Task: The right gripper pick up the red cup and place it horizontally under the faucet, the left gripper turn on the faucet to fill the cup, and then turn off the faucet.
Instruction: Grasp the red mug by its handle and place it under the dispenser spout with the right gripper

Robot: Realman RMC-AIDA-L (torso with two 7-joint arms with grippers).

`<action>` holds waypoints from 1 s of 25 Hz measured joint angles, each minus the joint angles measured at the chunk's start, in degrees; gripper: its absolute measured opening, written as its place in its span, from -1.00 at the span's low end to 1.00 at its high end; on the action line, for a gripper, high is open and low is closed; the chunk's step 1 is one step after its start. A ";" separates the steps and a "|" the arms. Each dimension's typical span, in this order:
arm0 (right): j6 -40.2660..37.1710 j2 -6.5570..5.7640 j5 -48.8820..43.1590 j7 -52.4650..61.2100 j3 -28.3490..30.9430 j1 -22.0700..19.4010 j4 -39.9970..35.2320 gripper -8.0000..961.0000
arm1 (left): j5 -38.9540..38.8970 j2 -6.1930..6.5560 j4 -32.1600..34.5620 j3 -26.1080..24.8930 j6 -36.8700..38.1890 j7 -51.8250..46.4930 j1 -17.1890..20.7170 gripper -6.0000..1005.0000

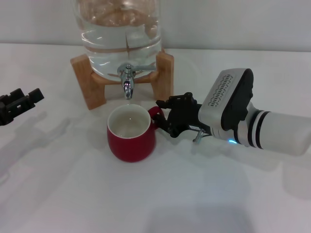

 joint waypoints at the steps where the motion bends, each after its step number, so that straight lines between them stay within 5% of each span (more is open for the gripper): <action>1: 0.02 0.00 0.00 -0.01 0.16 -0.02 -0.01 -0.37 | 0.00 0.00 0.00 0.00 0.00 -0.07 0.00 0.78; 25: -0.89 0.51 0.00 -0.04 3.61 -0.19 -0.96 -0.37 | 0.00 -0.02 0.00 0.00 0.00 -0.19 -0.36 0.78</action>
